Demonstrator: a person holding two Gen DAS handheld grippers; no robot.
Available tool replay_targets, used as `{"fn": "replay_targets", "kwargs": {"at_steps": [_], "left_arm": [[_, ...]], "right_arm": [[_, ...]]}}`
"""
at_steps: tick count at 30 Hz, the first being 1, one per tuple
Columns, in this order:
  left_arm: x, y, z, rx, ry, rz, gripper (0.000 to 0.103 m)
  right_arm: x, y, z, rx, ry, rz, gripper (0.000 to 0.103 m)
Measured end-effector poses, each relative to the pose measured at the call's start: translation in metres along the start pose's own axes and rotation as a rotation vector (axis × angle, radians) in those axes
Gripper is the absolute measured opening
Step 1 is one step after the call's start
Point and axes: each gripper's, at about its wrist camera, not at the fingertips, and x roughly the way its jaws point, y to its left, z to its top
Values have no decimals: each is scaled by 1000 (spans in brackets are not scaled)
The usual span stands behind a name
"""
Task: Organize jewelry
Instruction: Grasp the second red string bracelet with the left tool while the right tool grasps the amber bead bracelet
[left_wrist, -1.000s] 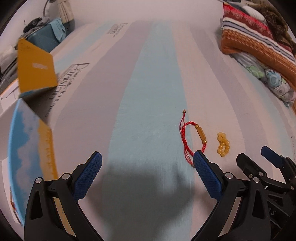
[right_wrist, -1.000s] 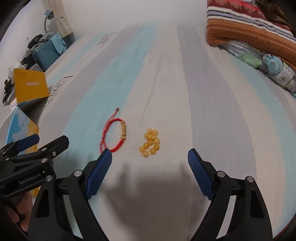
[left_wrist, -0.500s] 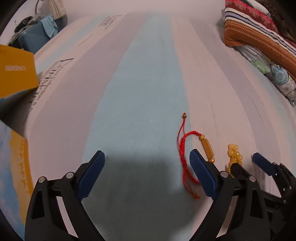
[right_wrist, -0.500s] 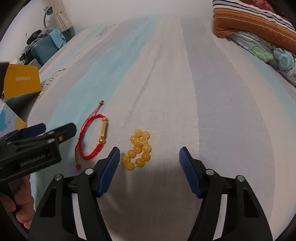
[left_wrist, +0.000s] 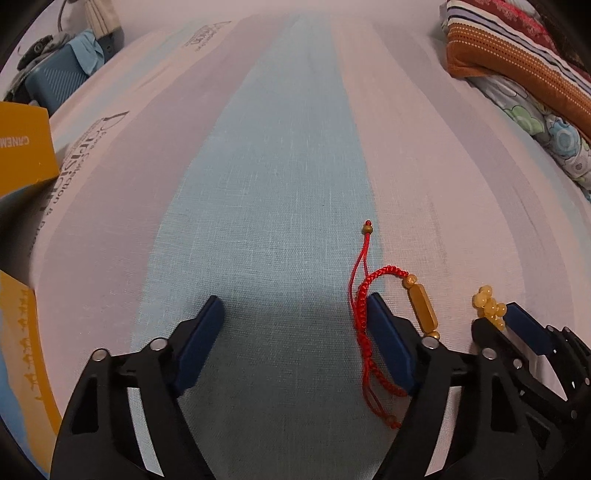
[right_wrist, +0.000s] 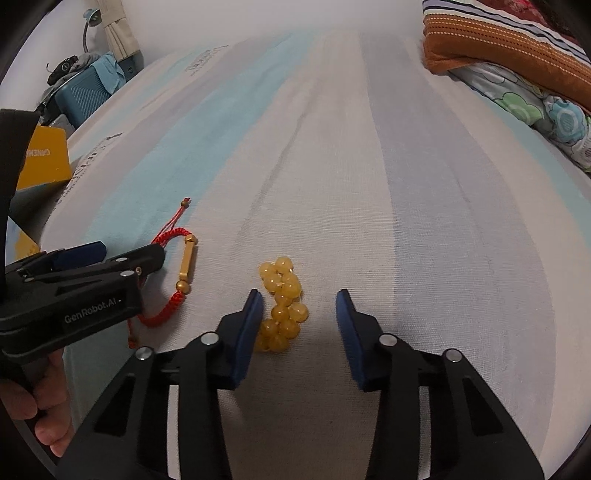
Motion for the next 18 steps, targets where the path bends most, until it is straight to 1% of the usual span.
{"fn": "replay_targets", "kwargs": {"at_steps": [3, 5, 6, 7, 10, 12, 14, 15, 16, 17, 18], "left_arm": [[0, -3, -1, 8, -1, 2, 67], [-1, -5, -2, 18, 0, -2, 57], [-2, -5, -2, 24, 0, -3, 55], [-3, -6, -3, 28, 1, -7, 50], [-3, -9, -5, 38, 3, -12, 44], [-4, -10, -5, 41, 5, -17, 39], [-4, -11, -6, 50, 7, -18, 25], [-5, -12, -6, 54, 7, -18, 20], [-5, -13, -6, 59, 6, -15, 10], [-5, -13, -7, 68, 4, -9, 4], [-6, -13, -7, 69, 0, -10, 4]], "right_arm": [[1, 0, -1, -1, -1, -10, 31], [2, 0, -1, -1, 0, -17, 27], [2, -1, -1, 0, 1, -20, 25], [3, -1, -1, 0, 2, -22, 24], [4, -1, 0, -4, 2, -26, 19], [4, -1, -1, -7, 1, -32, 13], [4, 0, -1, -11, 0, -39, 10], [4, -1, -1, -12, -1, -41, 10], [4, -1, -1, -12, -2, -43, 10], [4, 0, -2, -11, -3, -44, 9], [4, 0, -2, -9, -4, -45, 9]]}}
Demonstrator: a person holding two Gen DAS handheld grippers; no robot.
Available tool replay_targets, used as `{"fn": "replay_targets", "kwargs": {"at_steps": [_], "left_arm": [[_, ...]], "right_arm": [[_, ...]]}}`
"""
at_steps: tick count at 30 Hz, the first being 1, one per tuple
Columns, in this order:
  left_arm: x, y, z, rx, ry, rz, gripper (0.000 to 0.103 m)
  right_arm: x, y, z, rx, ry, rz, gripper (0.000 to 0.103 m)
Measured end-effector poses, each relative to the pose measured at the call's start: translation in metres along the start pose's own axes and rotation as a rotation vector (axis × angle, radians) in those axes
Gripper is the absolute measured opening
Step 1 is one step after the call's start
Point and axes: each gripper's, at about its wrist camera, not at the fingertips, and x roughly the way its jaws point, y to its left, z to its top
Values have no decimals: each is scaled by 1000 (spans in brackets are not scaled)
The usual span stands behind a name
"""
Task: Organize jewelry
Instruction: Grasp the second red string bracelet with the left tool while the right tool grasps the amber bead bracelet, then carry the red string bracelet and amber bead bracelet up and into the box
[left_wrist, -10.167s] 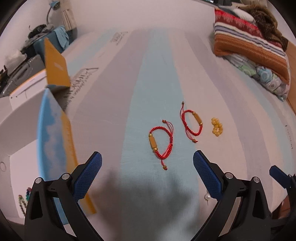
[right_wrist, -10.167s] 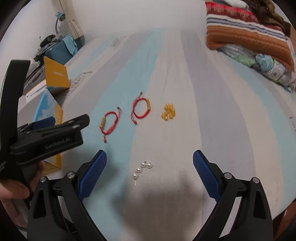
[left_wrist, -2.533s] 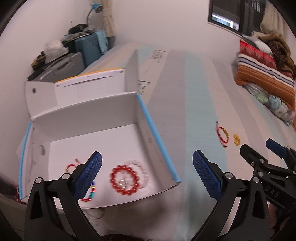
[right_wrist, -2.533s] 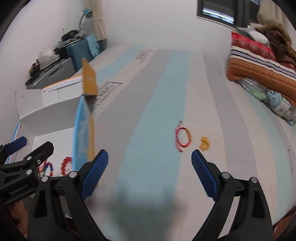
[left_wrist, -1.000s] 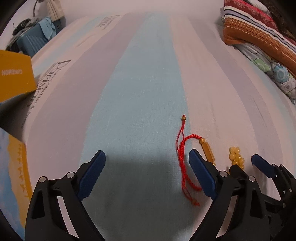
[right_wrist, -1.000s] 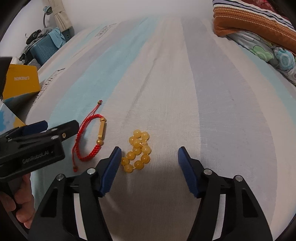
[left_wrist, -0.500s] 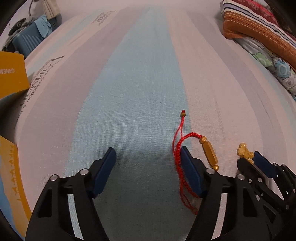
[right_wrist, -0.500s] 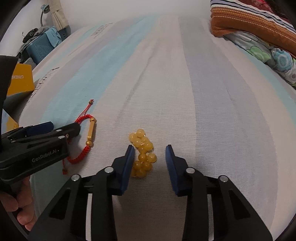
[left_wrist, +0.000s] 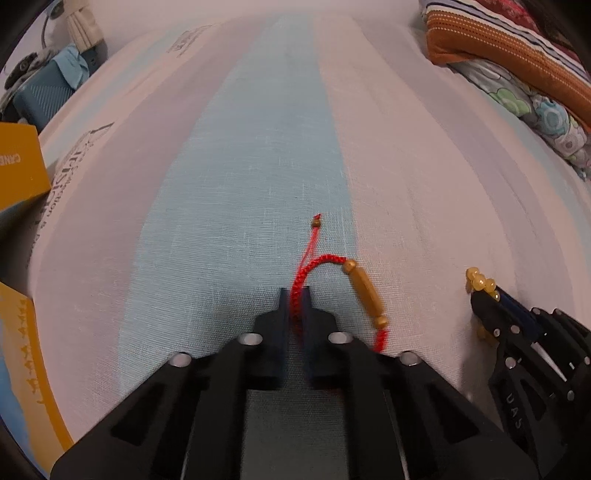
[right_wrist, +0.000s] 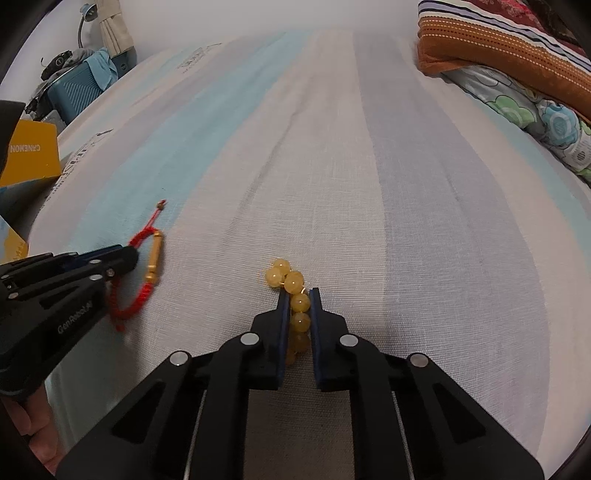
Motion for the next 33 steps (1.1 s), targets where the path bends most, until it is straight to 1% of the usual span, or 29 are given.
{"fn": "replay_targets", "kwargs": {"at_steps": [3, 18, 33], "left_arm": [[-4, -1, -1, 11, -16, 6, 4], [-28, 7, 0, -8, -45, -28, 4], [-61, 15, -11, -14, -86, -33, 4]], "right_arm": [[-2, 1, -1, 2, -5, -2, 9], [-16, 4, 0, 3, -21, -31, 9], [-48, 9, 2, 16, -52, -60, 9]]}}
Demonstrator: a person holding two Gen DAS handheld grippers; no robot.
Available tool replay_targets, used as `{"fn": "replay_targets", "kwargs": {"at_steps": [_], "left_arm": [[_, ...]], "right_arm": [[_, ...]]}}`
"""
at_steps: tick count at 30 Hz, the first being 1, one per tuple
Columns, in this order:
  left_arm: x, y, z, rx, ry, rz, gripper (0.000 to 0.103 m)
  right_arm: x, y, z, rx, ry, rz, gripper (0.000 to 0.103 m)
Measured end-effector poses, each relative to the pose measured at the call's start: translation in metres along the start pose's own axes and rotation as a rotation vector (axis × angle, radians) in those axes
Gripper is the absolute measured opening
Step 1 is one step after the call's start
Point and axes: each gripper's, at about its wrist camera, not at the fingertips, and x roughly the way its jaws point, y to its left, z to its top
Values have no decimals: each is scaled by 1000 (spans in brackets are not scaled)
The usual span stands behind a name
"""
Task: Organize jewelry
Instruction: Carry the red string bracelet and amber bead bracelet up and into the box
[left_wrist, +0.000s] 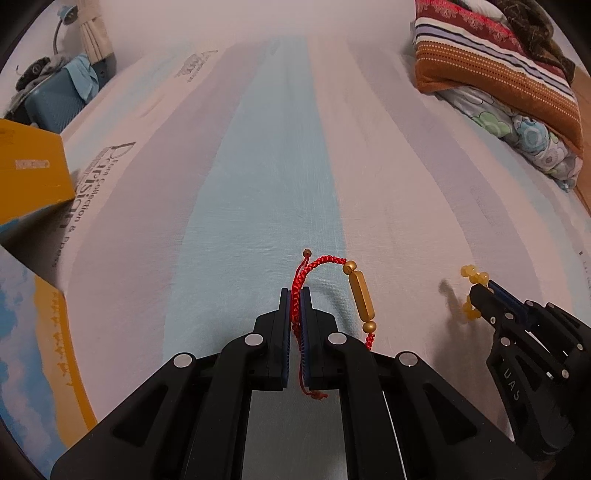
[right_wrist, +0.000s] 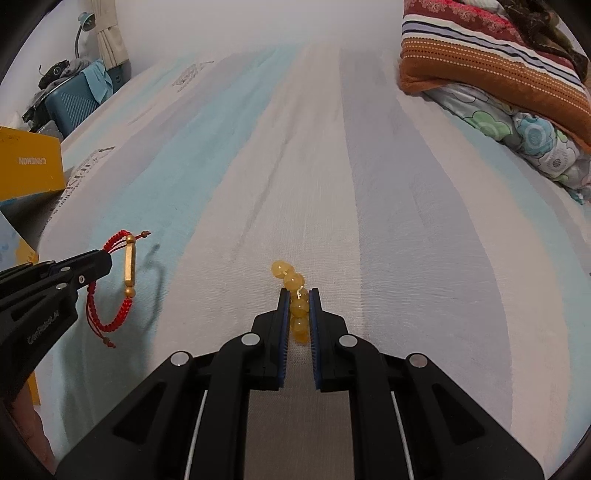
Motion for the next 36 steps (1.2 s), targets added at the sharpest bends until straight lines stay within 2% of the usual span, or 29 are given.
{"fn": "replay_targets", "kwargs": {"at_steps": [17, 36], "left_arm": [[-56, 21, -16, -26, -38, 13, 4], [-160, 59, -54, -59, -130, 34, 4]], "right_arm": [[-46, 14, -1, 27, -26, -18, 9], [-139, 67, -4, 2, -84, 16, 9]]}}
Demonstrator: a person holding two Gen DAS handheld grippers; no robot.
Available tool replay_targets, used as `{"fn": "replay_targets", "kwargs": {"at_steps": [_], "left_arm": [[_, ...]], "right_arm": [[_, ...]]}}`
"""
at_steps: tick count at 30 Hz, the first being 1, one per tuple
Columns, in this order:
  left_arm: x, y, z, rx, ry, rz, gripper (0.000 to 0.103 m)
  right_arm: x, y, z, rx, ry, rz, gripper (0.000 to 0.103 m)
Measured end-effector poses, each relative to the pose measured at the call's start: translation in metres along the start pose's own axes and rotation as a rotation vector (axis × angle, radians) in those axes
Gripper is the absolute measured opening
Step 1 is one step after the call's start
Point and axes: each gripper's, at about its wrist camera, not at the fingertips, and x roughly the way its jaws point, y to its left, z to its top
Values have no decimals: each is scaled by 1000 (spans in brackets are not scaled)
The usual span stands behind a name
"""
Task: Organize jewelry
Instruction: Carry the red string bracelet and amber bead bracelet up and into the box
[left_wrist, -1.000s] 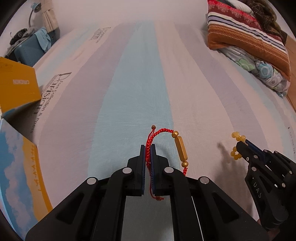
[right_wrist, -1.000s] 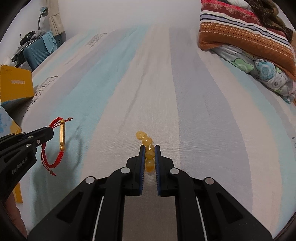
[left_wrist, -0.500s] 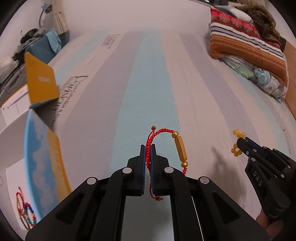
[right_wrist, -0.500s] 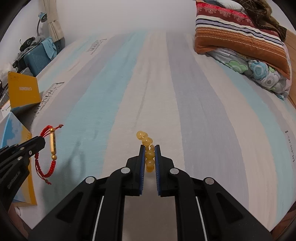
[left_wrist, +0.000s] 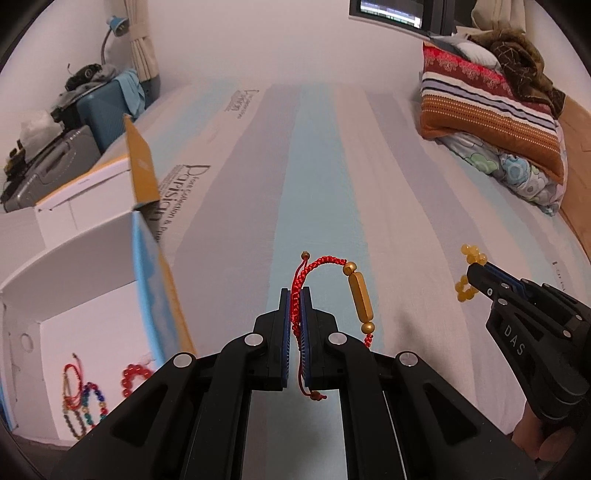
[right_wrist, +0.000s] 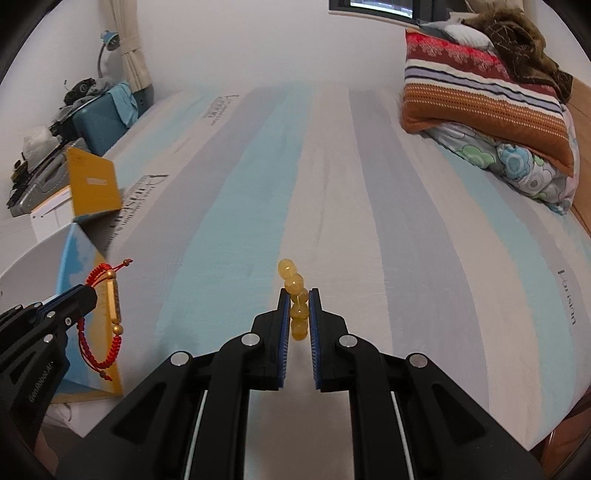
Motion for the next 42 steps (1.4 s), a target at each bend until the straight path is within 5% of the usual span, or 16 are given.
{"fn": "replay_targets", "kwargs": {"at_steps": [20, 42], "left_arm": [[-79, 107, -16, -96, -64, 88, 4], [-85, 238, -57, -263, -29, 206, 4]], "right_arm": [[-67, 116, 0, -121, -72, 77, 9], [-70, 261, -12, -298, -87, 196, 9]]}}
